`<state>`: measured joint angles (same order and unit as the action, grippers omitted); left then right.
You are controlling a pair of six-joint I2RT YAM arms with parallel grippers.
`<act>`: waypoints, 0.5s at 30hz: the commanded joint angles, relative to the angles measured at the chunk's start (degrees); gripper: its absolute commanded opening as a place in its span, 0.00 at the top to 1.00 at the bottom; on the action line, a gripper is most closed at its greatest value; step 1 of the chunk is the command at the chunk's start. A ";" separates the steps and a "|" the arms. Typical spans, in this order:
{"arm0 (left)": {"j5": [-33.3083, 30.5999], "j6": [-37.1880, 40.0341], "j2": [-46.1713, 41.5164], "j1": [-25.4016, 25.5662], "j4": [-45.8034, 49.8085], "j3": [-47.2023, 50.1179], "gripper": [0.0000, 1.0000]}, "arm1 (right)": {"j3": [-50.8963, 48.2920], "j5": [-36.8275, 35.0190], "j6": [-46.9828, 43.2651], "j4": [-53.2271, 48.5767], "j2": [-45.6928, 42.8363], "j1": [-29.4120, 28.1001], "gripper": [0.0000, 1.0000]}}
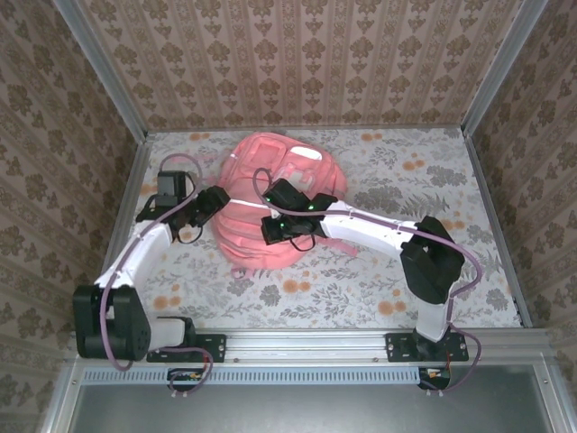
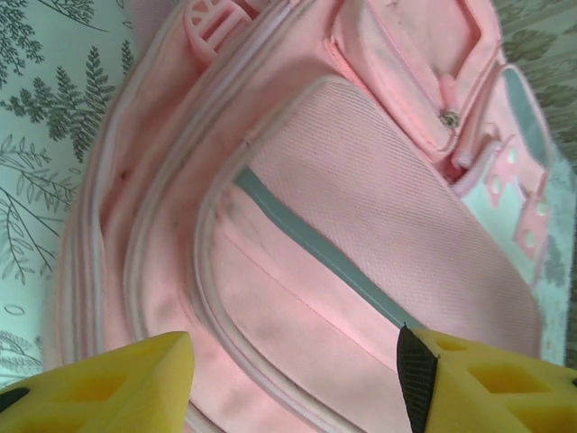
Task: Pack books, pencil case, and school supplies into a backpack
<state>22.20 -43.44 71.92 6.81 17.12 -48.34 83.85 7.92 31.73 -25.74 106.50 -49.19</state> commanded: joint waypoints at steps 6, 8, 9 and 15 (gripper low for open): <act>7.81 -14.44 1.91 3.53 -10.51 6.26 0.40 | 1.66 2.36 1.60 2.81 -0.36 -0.35 1.00; 7.98 -15.14 3.35 4.00 -11.39 5.89 0.43 | 1.45 2.36 1.75 2.69 -0.56 -0.33 1.00; 8.31 -15.48 4.03 4.17 -12.03 5.81 0.45 | 1.46 2.37 1.78 2.69 -0.59 -0.37 1.00; 6.63 -16.05 6.00 4.49 -13.08 6.19 0.70 | 0.84 -0.35 1.31 0.39 -1.41 -0.32 1.00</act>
<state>28.91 -58.26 77.71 10.87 6.85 -42.28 84.03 8.58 33.23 -25.52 106.76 -49.19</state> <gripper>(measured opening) 0.319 0.052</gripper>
